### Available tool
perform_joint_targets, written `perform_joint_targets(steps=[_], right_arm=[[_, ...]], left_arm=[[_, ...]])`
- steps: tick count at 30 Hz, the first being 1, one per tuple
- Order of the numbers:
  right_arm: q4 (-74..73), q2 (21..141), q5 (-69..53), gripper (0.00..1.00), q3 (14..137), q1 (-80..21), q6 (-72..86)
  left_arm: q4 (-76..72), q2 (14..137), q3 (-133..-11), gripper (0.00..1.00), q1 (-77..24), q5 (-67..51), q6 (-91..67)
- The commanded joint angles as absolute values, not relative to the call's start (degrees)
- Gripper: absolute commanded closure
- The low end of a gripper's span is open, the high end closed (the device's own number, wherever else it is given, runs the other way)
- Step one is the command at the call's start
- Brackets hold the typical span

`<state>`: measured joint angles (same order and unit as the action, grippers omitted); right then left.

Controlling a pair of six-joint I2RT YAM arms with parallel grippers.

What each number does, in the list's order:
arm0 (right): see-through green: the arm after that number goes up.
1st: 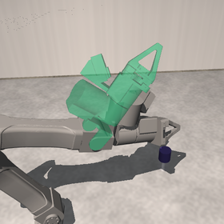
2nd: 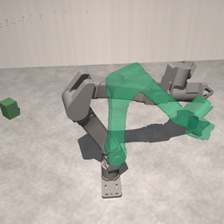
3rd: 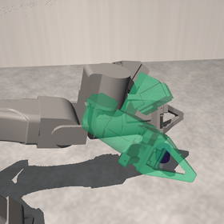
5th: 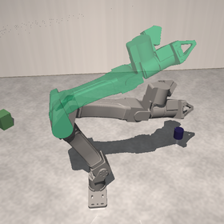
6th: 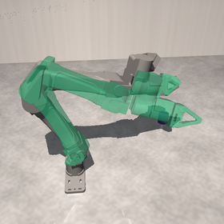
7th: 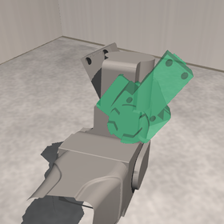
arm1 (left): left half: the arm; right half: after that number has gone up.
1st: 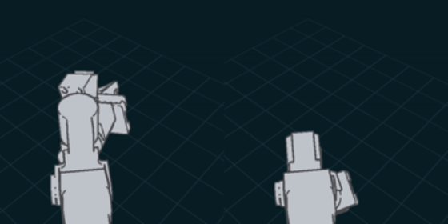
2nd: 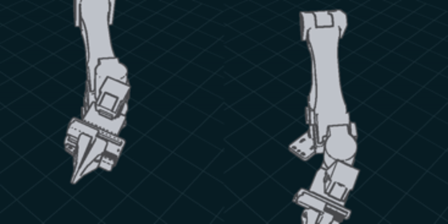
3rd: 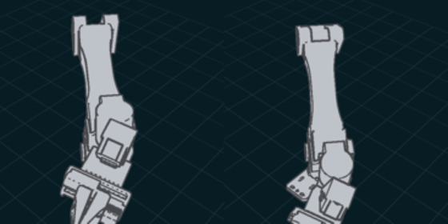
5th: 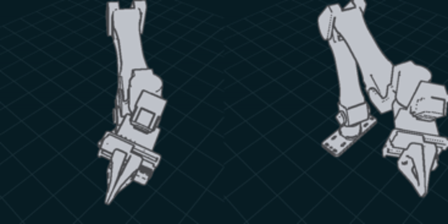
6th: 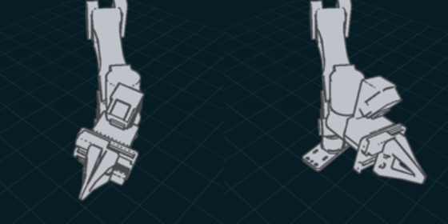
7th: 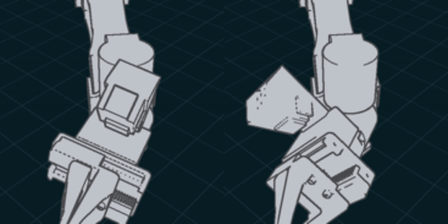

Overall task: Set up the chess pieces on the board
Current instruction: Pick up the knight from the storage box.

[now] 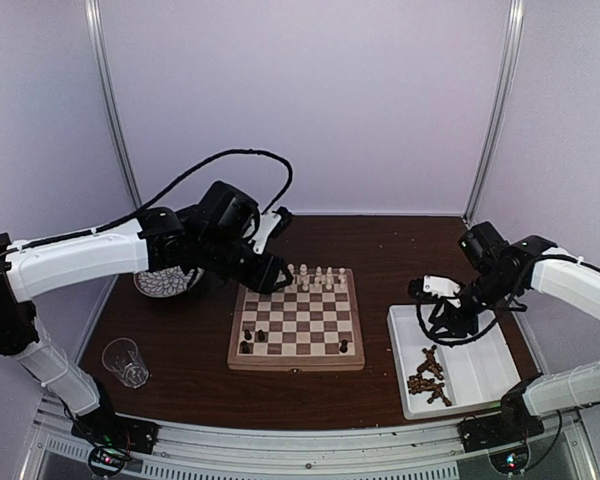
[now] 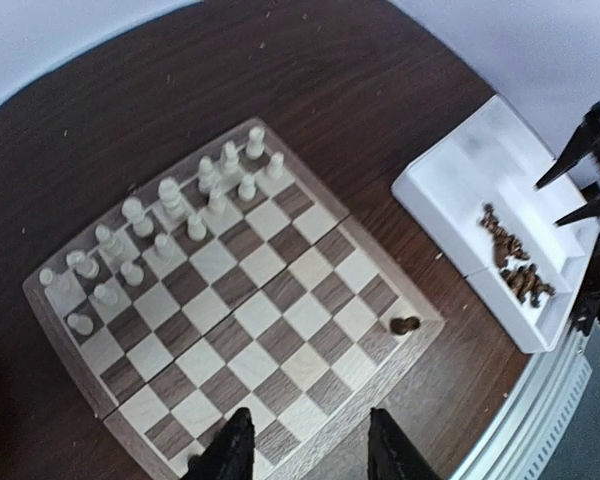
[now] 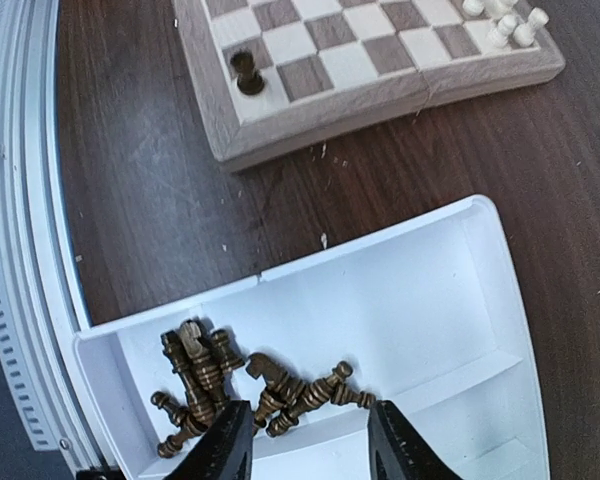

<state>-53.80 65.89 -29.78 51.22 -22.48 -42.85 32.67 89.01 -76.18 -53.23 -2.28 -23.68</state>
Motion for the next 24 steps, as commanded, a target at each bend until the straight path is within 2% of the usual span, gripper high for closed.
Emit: perform_joint_targets(steps=[1,8,24], right_arm=[[-56.7,68.2,-21.2,0.61,46.7,-23.4,-50.9],[-53.3,71.0,-16.1,0.73,41.6,-25.3,-56.6],[-44.0,78.6,-13.4,0.73,41.1,-30.6,-58.8]], left_arm=[[21.4,87.8,-73.3,0.61,-54.0,-6.4,-24.3],[20.4,89.3,-72.7,0.62,-57.1,-6.7,-24.7],[19.9,89.9,-72.9,0.62,-57.5,-6.8,-27.1]])
